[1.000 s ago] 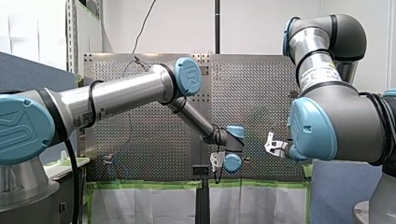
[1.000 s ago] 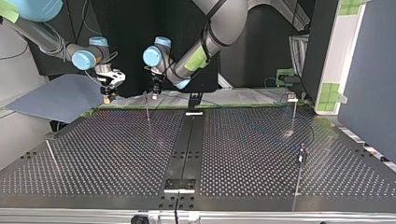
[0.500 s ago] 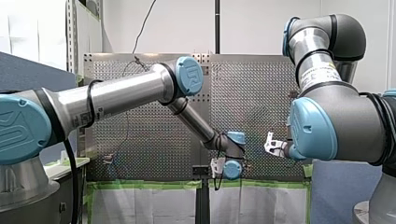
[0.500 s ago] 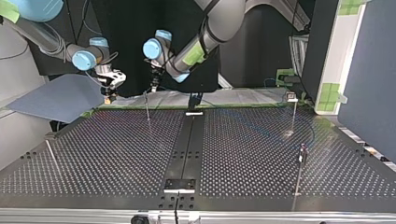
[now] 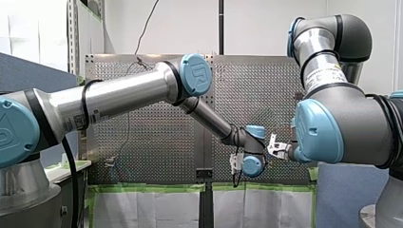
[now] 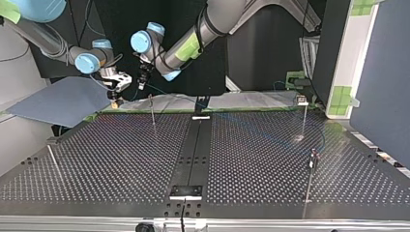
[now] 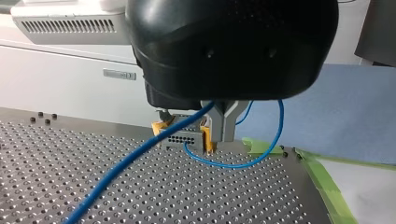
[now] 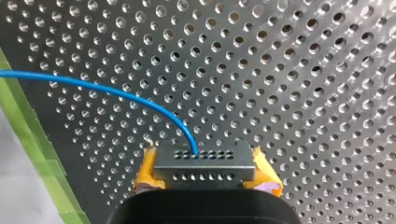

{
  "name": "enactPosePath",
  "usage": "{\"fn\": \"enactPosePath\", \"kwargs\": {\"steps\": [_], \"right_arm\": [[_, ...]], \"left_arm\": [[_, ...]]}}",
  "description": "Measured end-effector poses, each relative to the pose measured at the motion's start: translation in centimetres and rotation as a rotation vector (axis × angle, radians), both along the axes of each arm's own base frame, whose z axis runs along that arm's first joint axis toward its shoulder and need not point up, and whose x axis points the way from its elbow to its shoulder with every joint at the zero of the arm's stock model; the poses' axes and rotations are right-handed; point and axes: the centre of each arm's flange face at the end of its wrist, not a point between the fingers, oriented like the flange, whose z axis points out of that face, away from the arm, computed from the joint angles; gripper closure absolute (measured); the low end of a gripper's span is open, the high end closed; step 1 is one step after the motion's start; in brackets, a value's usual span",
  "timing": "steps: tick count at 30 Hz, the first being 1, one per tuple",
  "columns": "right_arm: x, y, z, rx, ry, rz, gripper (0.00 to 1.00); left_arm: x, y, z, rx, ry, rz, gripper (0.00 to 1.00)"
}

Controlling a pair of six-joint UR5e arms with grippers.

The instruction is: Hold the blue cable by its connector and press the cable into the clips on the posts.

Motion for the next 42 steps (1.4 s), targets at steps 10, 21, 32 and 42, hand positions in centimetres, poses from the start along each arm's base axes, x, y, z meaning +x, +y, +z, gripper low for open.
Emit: {"fn": "enactPosePath", "kwargs": {"steps": [10,21,32,42], "right_arm": [[-0.4,0.2,-0.2,0.025,0.013,-0.036,1.0],[-0.3,0.5,-0.4,0.035,0.016,-0.042,1.0],[0.0,0.7,-0.8,0.036,0.021,-0.017,1.0],[-0.4,1.0,-3.5,0.038,0.007,0.017,1.0]], "left_arm": [[0.8,2.2,-1.5,0.022,0.028,0.062,1.0],[2.5,3.8,-2.3,-0.005,0.013,0.095,1.0],[4.5,5.0,-2.6,0.0,0.02,0.112,1.0],[5.9,5.7,-3.3,-0.002,0.026,0.103,1.0]]}}
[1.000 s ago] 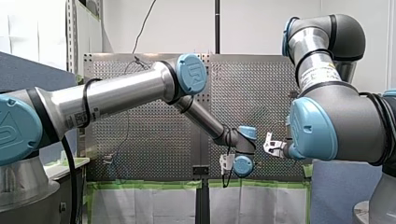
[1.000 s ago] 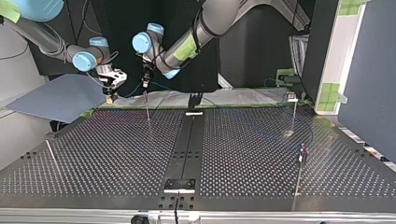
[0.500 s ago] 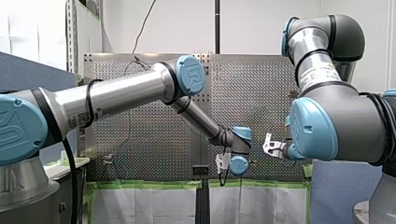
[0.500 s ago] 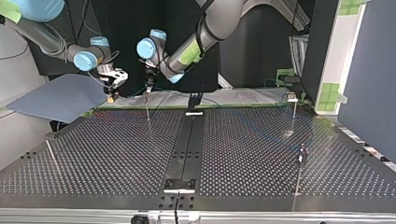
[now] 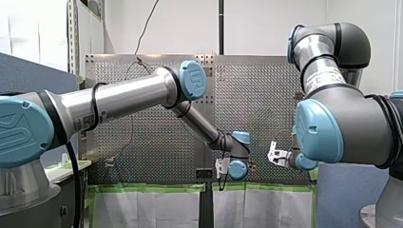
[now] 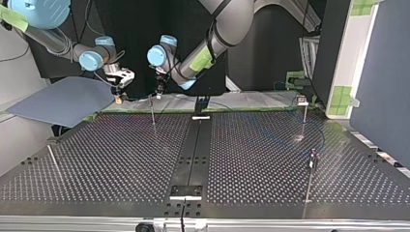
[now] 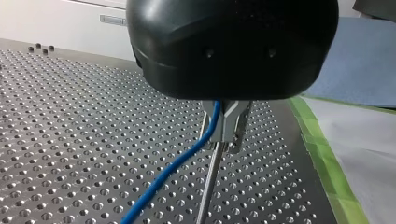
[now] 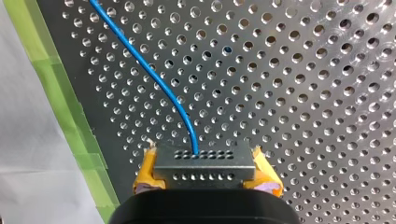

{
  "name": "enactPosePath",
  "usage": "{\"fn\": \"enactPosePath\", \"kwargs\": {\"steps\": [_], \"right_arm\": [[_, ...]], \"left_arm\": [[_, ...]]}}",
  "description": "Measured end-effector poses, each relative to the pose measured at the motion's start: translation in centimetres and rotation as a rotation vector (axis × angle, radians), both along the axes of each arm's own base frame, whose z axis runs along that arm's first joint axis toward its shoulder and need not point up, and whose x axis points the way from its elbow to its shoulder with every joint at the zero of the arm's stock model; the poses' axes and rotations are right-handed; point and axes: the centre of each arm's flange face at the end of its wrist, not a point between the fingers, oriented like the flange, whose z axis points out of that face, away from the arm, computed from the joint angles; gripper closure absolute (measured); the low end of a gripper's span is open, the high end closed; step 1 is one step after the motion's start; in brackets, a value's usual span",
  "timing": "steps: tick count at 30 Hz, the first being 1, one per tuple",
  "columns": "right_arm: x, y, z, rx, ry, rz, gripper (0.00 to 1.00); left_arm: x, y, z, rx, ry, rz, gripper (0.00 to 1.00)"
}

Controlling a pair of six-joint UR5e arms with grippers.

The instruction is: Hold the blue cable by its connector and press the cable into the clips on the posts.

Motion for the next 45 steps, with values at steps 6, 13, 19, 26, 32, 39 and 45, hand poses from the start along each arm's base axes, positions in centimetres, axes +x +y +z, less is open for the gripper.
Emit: {"fn": "enactPosePath", "kwargs": {"steps": [6,13,19,26,32,39,45], "right_arm": [[-0.9,-0.4,-0.1,-0.002,-0.009,-0.014,1.0],[-1.5,-0.8,0.1,-0.014,-0.023,-0.007,1.0],[-1.3,-0.8,0.1,-0.018,-0.026,0.006,1.0],[-1.0,-0.8,0.2,-0.02,-0.026,0.013,1.0],[-0.9,-0.8,0.2,-0.023,-0.026,0.014,1.0],[-0.9,-0.9,0.3,-0.027,-0.028,0.014,1.0],[-0.8,-1.0,0.3,-0.029,-0.032,0.015,1.0]], "left_arm": [[0.6,0.0,0.2,-0.009,-0.003,-0.002,1.0],[2.3,0.5,0.9,-0.027,-0.015,0.01,1.0],[4.1,1.4,1.3,-0.04,-0.018,0.028,1.0],[4.7,1.9,0.8,-0.052,-0.004,0.024,1.0],[4.4,1.6,-1.3,-0.046,0.028,0.007,1.0],[4.9,2.5,-4.1,-0.027,0.066,0.008,1.0],[5.9,2.9,-4.0,-0.036,0.069,0.01,1.0]]}}
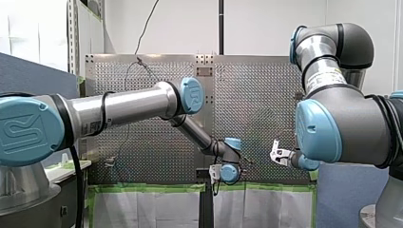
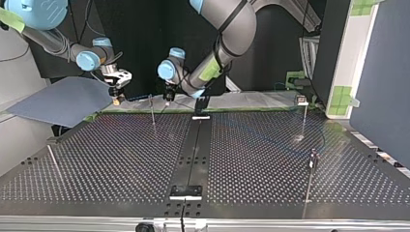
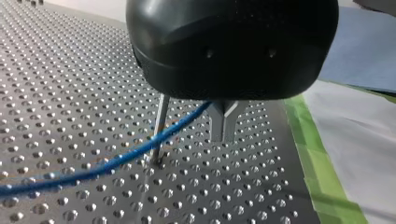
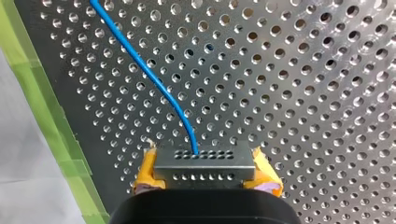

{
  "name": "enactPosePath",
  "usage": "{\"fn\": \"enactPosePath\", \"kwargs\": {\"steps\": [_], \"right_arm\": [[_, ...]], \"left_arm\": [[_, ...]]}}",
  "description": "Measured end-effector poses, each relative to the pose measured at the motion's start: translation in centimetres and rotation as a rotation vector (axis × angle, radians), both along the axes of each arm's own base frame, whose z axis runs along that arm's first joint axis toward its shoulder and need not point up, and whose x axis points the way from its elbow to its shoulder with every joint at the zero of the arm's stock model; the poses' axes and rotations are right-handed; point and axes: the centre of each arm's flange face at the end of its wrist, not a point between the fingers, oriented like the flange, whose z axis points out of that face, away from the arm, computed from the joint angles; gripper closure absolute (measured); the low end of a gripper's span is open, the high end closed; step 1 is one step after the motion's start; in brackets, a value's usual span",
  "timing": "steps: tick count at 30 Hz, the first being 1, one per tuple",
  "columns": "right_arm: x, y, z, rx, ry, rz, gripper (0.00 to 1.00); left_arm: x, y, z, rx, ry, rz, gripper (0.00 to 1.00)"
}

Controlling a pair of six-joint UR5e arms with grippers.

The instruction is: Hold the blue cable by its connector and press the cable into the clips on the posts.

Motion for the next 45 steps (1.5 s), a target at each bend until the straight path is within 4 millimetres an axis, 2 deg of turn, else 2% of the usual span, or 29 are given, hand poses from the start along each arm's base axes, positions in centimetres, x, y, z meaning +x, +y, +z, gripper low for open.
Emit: {"fn": "enactPosePath", "kwargs": {"steps": [7,15,29,40,41,42,43,44,45], "right_arm": [[0.0,-0.3,0.2,-0.019,-0.024,-0.007,1.0],[0.1,-1.5,0.9,-0.065,-0.08,-0.011,1.0],[0.3,-3.1,1.9,-0.108,-0.129,-0.009,1.0],[1.2,-3.5,-0.8,-0.065,-0.107,0.004,1.0],[1.2,-3.6,-1.0,-0.063,-0.106,0.004,1.0],[1.2,-3.6,-1.2,-0.061,-0.105,0.004,1.0],[1.3,-3.7,-1.2,-0.061,-0.105,0.004,1.0],[1.3,-3.7,-1.3,-0.061,-0.105,0.005,1.0],[1.2,-3.8,-1.3,-0.061,-0.105,0.004,1.0]], "left_arm": [[0.7,-0.4,0.7,-0.022,-0.014,-0.014,1.0],[2.2,-1.4,3.1,-0.068,-0.055,0.011,1.0],[4.2,0.0,3.8,-0.074,-0.073,0.069,1.0],[3.9,-0.5,3.9,-0.074,-0.079,0.054,1.0],[3.9,-0.5,3.8,-0.071,-0.079,0.057,0.89],[3.9,-0.4,3.8,-0.067,-0.08,0.058,0.69],[3.8,-0.4,3.8,-0.062,-0.08,0.059,0.69],[3.7,-0.4,3.7,-0.054,-0.08,0.059,0.42],[3.6,-0.3,3.6,-0.047,-0.079,0.059,0.0]]}}
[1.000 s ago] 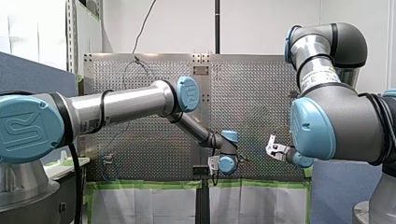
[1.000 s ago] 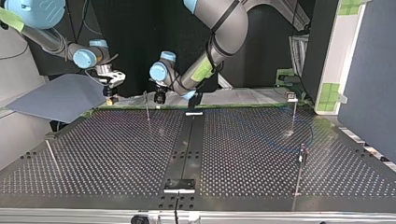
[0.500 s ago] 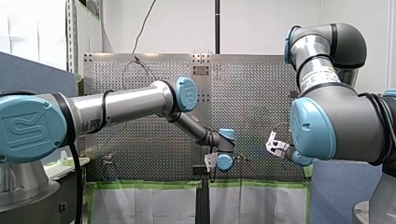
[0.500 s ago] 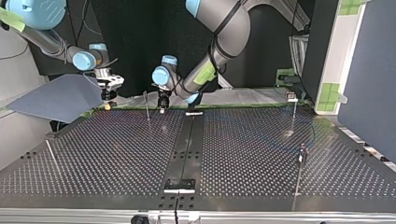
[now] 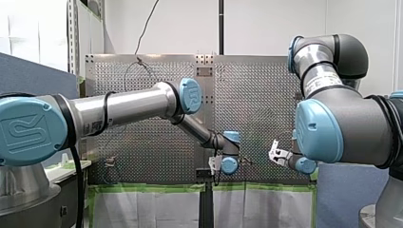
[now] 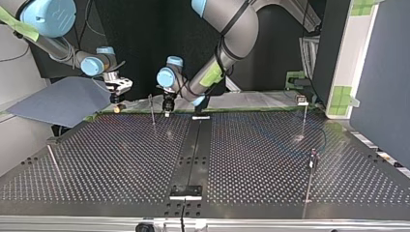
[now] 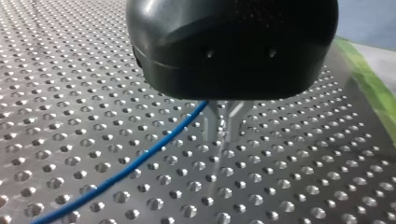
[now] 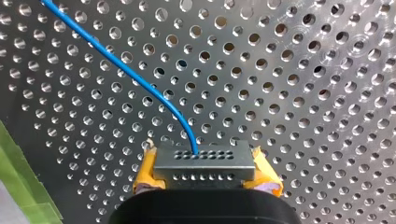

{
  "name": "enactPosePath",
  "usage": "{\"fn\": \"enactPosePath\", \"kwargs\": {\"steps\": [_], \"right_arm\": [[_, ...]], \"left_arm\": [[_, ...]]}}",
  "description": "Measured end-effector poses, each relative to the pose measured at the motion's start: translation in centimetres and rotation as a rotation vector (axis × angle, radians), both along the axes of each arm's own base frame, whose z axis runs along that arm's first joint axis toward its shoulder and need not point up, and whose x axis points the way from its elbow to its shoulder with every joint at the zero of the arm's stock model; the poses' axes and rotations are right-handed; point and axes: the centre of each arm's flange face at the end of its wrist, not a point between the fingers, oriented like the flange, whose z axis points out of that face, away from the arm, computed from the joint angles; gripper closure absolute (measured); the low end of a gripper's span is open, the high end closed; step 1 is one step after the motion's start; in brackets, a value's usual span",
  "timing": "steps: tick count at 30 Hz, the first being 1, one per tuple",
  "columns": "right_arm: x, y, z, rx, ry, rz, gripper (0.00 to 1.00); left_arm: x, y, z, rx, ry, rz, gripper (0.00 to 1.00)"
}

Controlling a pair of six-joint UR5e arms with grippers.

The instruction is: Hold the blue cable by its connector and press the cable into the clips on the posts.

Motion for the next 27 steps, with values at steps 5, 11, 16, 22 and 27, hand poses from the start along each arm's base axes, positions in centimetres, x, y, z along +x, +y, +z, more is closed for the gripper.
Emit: {"fn": "enactPosePath", "kwargs": {"steps": [5,11,16,22,27], "right_arm": [[-0.4,-0.4,0.0,-0.004,0.0,-0.007,1.0],[-0.9,-0.8,0.3,-0.013,0.0,-0.014,1.0],[-1.0,-1.1,0.4,-0.016,0.003,-0.016,1.0],[-1.0,-1.4,0.6,-0.019,0.007,-0.016,1.0],[-1.0,-1.5,0.6,-0.018,0.008,-0.016,1.0]], "left_arm": [[-0.9,0.1,-0.8,0.037,0.013,-0.02,0.0],[-2.5,-0.4,-0.3,0.086,0.028,-0.06,0.0],[-3.6,-1.3,1.2,0.1,0.004,-0.107,0.0],[-5.2,-2.1,3.3,0.119,-0.009,-0.157,0.0],[-6.5,-1.6,4.8,0.161,0.015,-0.142,0.0]]}}
